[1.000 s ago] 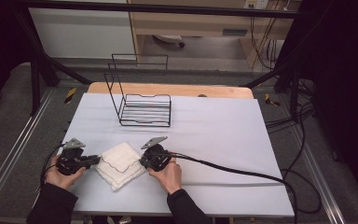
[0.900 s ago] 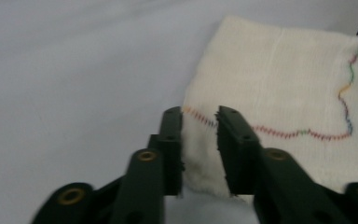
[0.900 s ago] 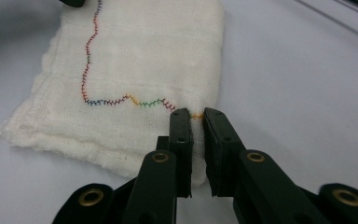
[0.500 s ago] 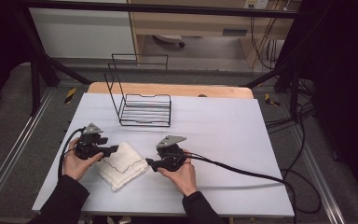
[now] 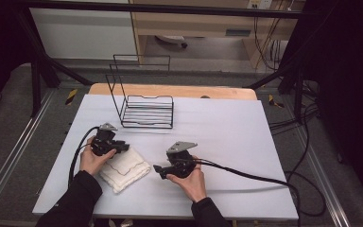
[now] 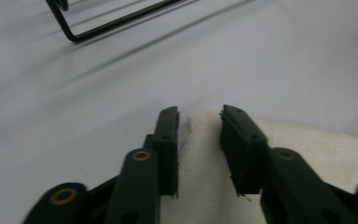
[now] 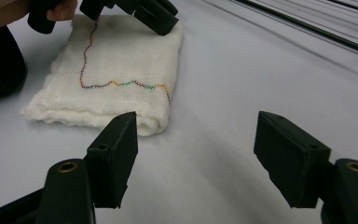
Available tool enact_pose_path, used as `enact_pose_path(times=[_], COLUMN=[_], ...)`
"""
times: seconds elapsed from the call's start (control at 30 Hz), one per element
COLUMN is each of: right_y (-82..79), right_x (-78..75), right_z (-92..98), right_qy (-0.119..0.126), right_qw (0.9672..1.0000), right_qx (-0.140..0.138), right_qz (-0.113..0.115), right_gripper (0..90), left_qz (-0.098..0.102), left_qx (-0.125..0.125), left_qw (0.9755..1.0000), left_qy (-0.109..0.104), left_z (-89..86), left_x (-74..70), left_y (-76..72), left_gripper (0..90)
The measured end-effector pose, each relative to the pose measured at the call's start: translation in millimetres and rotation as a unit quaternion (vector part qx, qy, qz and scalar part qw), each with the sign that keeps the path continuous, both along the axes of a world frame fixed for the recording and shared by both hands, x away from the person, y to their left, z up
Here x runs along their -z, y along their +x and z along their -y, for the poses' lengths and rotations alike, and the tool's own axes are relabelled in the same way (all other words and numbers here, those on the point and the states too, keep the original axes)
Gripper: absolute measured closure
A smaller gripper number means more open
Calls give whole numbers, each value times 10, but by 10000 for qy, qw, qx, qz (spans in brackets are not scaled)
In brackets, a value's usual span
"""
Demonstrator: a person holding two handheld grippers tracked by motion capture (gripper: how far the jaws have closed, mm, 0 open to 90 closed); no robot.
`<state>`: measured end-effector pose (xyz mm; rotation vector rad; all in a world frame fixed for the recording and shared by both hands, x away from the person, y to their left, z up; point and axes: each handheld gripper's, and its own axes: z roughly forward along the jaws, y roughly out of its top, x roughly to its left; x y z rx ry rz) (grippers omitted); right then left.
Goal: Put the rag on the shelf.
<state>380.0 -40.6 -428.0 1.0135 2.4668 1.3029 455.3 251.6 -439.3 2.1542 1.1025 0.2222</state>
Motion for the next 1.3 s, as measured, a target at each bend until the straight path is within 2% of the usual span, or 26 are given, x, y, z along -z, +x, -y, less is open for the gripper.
enact_pose_path(times=[0.13, 0.2, 0.3, 0.33, 0.4, 0.6, 0.67, 0.7, 0.73, 0.77, 0.87, 1.0, 1.2, 1.3], right_y=[11, 18, 29, 49, 63, 161, 194, 210, 210, 213, 221, 212, 182, 161], right_x=[31, 43, 46, 45, 47, 67, 90, 120, 120, 138, 192, 251, 284, 293], right_z=[-15, -22, -36, -57, -77, -322, -427, -509, -509, -534, -561, -576, -594, -605], right_qy=[9, 52, 180, 211, 187, 173, 105, 80, 80, 123, 126, 32, 110, 180], right_qw=[10000, 9999, 9997, 9996, 9996, 9993, 9991, 9990, 9990, 9988, 9983, 9979, 9966, 9960], right_qx=[62, 60, 109, 163, 187, 288, 378, 405, 405, 438, 521, 520, 550, 575], right_qz=[-45, -62, -106, -118, -110, -160, -184, -166, -166, -166, -241, -384, -602, -664], right_gripper=[267, 265, 259, 227, 214, 192, 218, 303, 303, 346, 442, 508, 595, 676], left_qz=[-25, -15, 156, 257, 387, 377, 401, 424, 451, 465, 464, 465, 544, 512], left_qx=[-75, -167, -275, -309, -403, -504, -473, -453, -431, -415, -386, -357, -247, -244], left_qw=[10000, 9998, 9994, 9991, 9984, 9980, 9981, 9980, 9979, 9979, 9980, 9981, 9978, 9978], left_qy=[-8, -63, -132, -124, -115, -97, 11, 83, 146, 175, 204, 169, 304, 328], left_z=[11, 5, -27, -45, -82, -124, -100, -87, -76, -69, -64, -74, -55, -51], left_x=[-15, -21, -63, -88, -126, -48, -19, -5, 8, 18, 29, 41, 36, 28], left_y=[-18, -31, -74, -94, -129, -133, -127, -126, -122, -116, -109, -98, -99, -91], left_gripper=[814, 833, 841, 842, 842, 840, 837, 832, 832, 828, 815, 806, 804, 804])
